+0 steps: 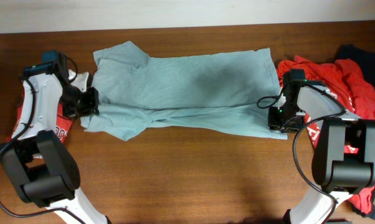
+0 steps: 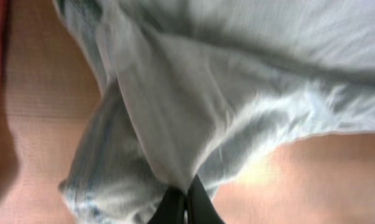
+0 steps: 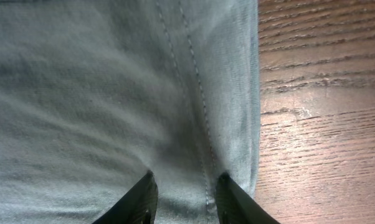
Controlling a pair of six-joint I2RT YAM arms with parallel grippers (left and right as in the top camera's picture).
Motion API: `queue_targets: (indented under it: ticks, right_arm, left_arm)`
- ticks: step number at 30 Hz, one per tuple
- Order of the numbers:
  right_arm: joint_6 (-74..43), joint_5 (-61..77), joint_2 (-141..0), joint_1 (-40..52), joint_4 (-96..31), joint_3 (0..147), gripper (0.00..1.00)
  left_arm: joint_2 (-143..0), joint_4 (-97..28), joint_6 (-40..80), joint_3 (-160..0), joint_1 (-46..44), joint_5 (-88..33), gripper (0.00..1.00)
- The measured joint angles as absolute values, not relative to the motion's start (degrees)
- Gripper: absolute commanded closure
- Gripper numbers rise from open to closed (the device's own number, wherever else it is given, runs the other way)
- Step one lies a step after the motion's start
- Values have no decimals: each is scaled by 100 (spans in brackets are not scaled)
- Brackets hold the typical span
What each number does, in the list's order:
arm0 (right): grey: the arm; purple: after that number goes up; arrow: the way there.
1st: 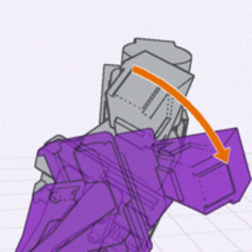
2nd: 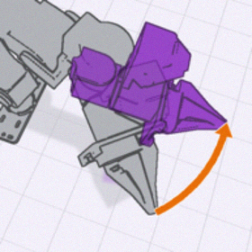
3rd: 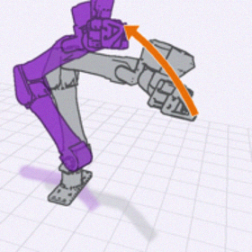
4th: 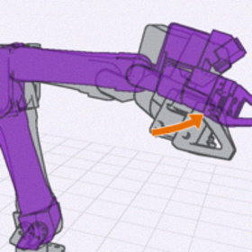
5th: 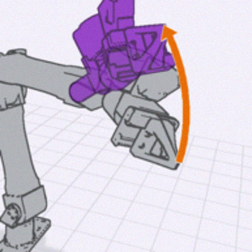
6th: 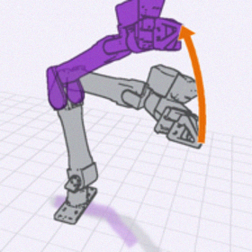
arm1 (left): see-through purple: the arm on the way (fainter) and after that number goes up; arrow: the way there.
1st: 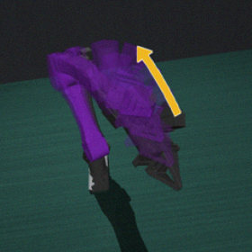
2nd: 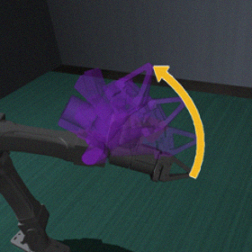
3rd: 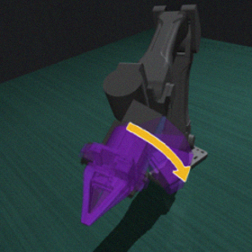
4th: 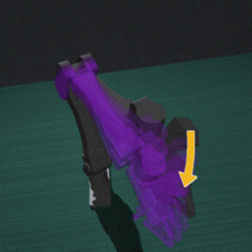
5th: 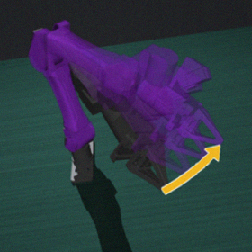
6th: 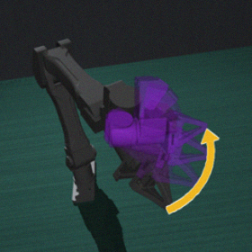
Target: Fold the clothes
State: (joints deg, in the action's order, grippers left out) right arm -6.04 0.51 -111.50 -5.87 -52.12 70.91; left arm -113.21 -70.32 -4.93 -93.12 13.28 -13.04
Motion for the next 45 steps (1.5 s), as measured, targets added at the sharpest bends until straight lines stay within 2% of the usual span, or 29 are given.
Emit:
queue_targets:
  ticks: [4, 12, 14, 15, 16, 21, 24, 26, 31, 39, 45]
  right_arm:
    - [-604, 51, -11150, -587, -5210, 7091, 64]
    - [-609, 51, -11150, -587, -5214, 7091, 64]
    - [-604, 51, -11150, -587, -5214, 7091, 64]
    - [-600, 51, -11150, -587, -5214, 7091, 64]
    - [-604, 51, -11150, -587, -5214, 7091, 64]
    - [-604, 51, -11150, -587, -5214, 7091, 64]
    - [-602, 51, -11150, -587, -5214, 7091, 64]
    - [-604, 51, -11150, -587, -5214, 7091, 64]
    - [-602, 51, -11150, -587, -5214, 7091, 64]
    - [-607, 51, -11150, -587, -5214, 7091, 64]
    - [-600, 51, -11150, -587, -5210, 7091, 64]
  left_arm:
    - [-11321, -7568, -491, -9314, 1330, -1020, 99]
    - [-11321, -7651, -489, -9314, 1328, -735, 99]
    - [-11321, -7653, -491, -9314, 1328, -711, 98]
    - [-11321, -7660, -489, -9314, 1328, -701, 91]
    - [-11321, -7677, -499, -9314, 1328, -701, 89]
    - [-11321, -7723, -473, -9314, 1330, -674, 89]
    - [-11321, -7723, -471, -9314, 1330, -674, 91]
    - [-11321, -7723, -473, -9314, 1330, -674, 99]
    - [-11321, -7690, -454, -9314, 1330, -725, 100]
    - [-11321, -6862, -405, -9880, 1433, -1857, 100]
    - [-11321, -6045, -19, -10252, 1680, -2250, 99]
